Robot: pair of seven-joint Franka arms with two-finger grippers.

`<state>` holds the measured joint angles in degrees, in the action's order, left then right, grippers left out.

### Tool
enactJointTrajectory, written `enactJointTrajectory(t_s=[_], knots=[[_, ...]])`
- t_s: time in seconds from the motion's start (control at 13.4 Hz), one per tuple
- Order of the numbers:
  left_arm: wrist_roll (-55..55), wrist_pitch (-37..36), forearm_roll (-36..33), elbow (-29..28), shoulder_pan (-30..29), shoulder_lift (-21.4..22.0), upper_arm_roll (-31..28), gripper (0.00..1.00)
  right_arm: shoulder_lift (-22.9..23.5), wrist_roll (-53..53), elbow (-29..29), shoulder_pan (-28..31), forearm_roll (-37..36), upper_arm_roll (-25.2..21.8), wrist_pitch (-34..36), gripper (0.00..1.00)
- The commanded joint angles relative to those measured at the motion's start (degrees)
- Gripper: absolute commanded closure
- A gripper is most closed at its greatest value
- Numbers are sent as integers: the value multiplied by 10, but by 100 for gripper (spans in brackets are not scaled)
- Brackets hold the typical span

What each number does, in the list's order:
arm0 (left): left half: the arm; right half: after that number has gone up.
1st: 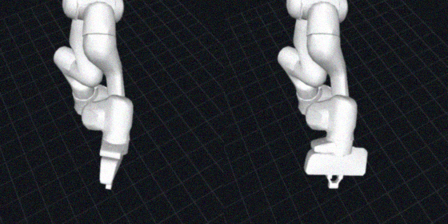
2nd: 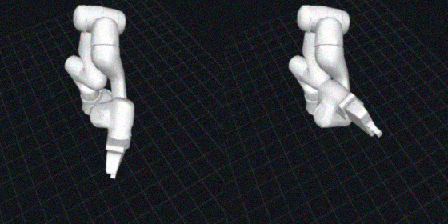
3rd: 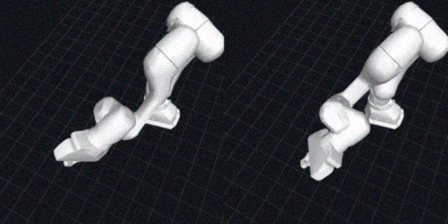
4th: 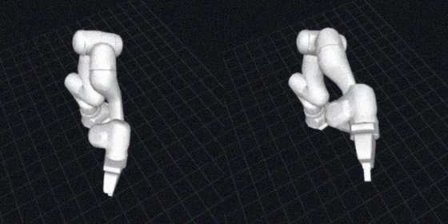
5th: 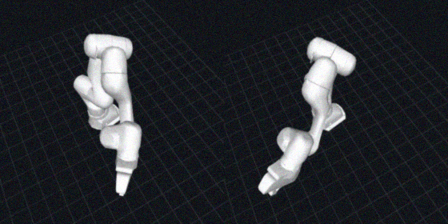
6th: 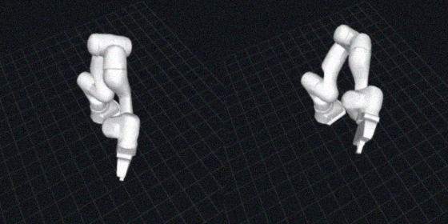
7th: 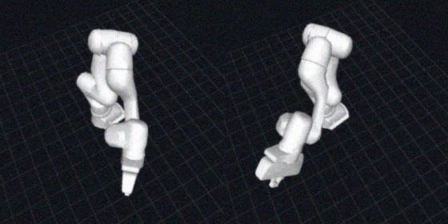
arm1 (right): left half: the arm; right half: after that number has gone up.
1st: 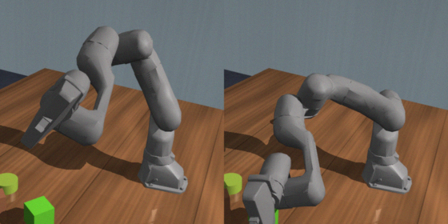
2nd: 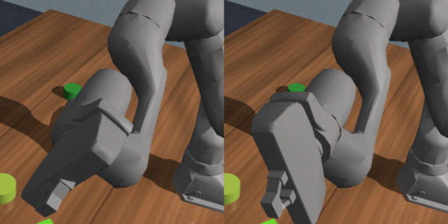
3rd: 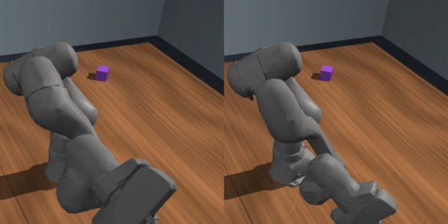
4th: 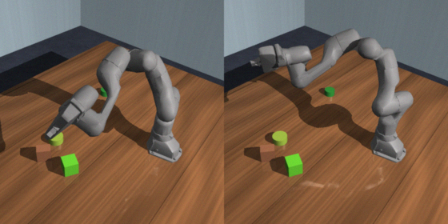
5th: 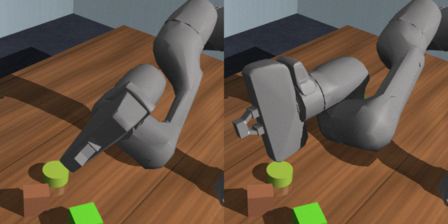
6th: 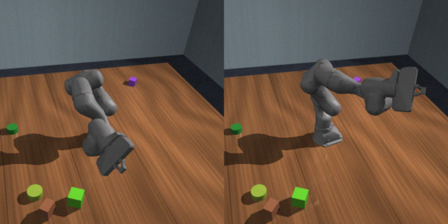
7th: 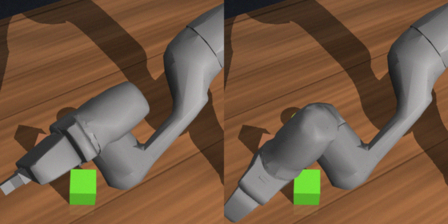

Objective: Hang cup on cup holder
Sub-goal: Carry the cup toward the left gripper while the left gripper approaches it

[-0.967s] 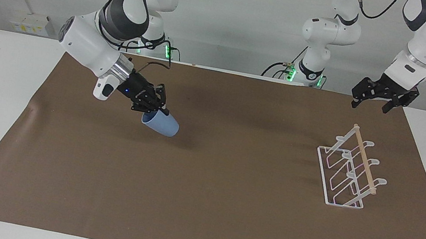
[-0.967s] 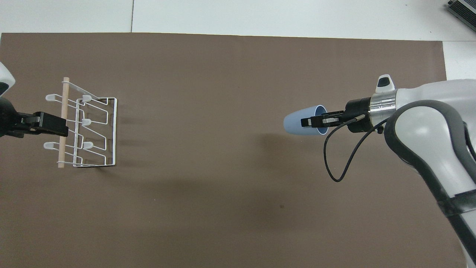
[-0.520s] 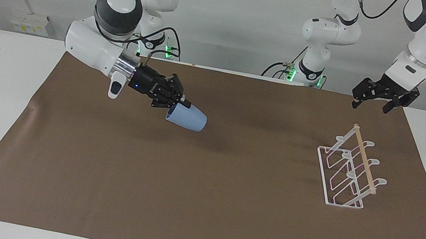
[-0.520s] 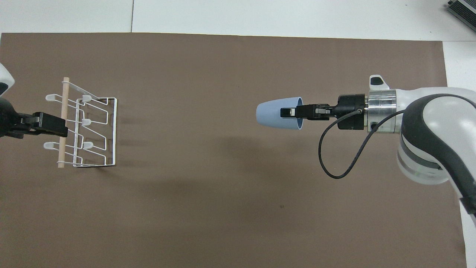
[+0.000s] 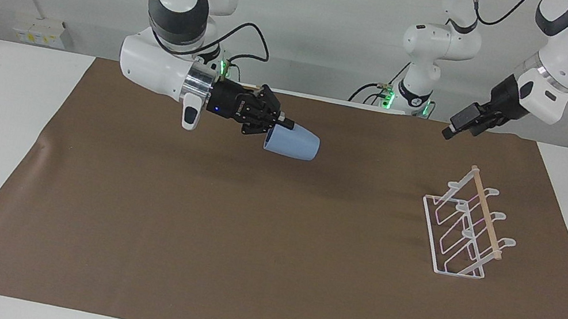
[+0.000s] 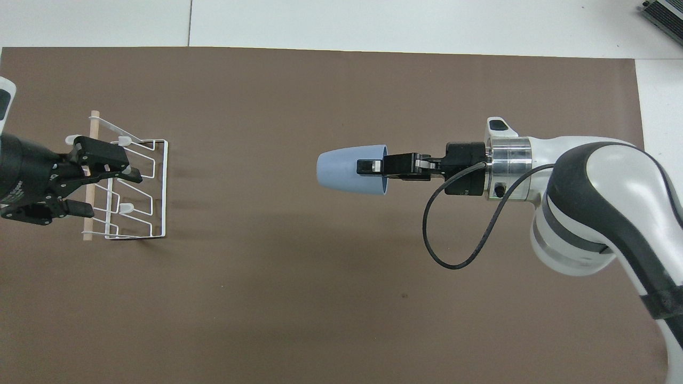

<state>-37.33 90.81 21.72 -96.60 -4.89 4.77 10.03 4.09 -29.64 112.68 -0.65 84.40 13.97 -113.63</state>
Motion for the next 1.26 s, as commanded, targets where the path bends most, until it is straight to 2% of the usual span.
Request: enactJointTrajectory(t_s=[0.0, 0.22, 0.45, 0.67, 0.89, 1.19], knots=[[-137, 59, 77, -51, 4, 30, 3, 0, -18, 13, 16, 5, 46, 51, -57, 100], [-217, 159, 182, -140, 19, 69, 3, 0, -13, 14, 12, 6, 80, 122, -156, 100], [-256, 236, 256, -222, 38, 109, 3, 0, -13, 14, 12, 6, 110, 160, -189, 100], [-287, 254, 258, -238, 53, 109, 3, 0, -13, 14, 10, 6, 149, 197, -218, 100], [-341, 261, 257, -245, 59, 110, 5, 0, -13, 22, 7, 6, 156, 214, -230, 100], [-361, 258, 254, -257, 61, 118, 24, 0, -13, 26, 3, 6, 156, 216, -231, 100]])
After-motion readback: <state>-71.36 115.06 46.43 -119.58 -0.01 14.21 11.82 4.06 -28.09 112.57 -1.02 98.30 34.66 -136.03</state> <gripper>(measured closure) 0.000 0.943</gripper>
